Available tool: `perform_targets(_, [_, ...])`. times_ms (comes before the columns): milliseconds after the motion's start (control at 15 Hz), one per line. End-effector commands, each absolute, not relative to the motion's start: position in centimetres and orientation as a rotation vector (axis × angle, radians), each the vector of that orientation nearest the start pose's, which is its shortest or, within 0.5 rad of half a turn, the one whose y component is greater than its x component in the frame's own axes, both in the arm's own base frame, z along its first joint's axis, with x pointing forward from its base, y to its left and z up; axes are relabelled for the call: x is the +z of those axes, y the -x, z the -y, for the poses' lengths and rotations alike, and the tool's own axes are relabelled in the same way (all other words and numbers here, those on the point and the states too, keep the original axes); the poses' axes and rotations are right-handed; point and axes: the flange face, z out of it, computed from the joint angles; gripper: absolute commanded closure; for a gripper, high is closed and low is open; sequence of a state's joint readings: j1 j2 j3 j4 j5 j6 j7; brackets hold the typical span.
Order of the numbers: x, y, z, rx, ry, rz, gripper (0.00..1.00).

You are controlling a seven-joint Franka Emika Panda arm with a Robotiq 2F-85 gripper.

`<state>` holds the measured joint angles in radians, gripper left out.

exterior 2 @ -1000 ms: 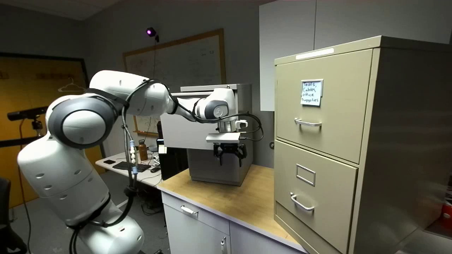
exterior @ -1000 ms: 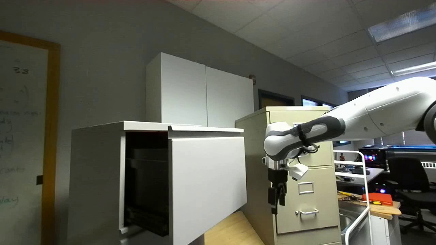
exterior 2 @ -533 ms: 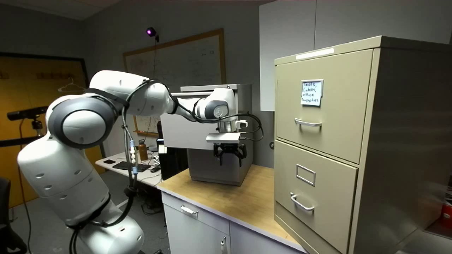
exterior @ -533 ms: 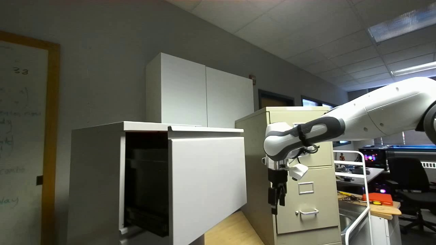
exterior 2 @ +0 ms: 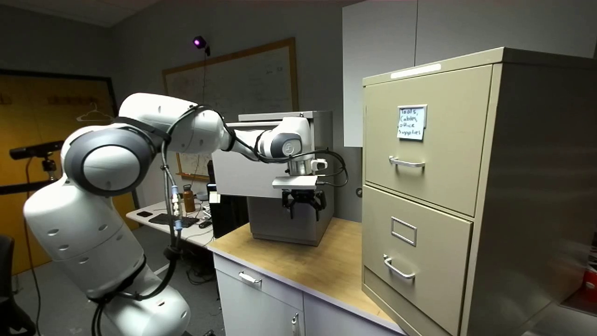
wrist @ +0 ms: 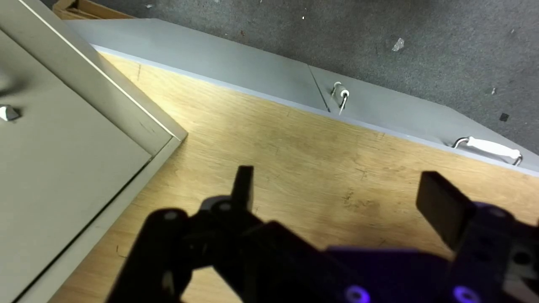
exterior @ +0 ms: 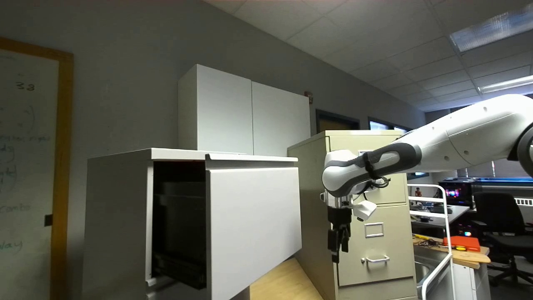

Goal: Close the open top drawer

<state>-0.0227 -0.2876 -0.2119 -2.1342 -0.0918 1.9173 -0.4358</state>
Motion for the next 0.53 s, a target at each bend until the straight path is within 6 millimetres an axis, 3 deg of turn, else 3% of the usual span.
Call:
perform_targets(0, [53.7, -46.4, 12.2, -0.102, 3.173, 0.397, 0.00])
perform_targets(267, [55.2, -46.5, 11.4, -0.134, 3.190, 0.433, 0.00])
perform_targets(467, [57.7, -46.2, 10.4, -0.203, 3.205, 0.469, 0.00])
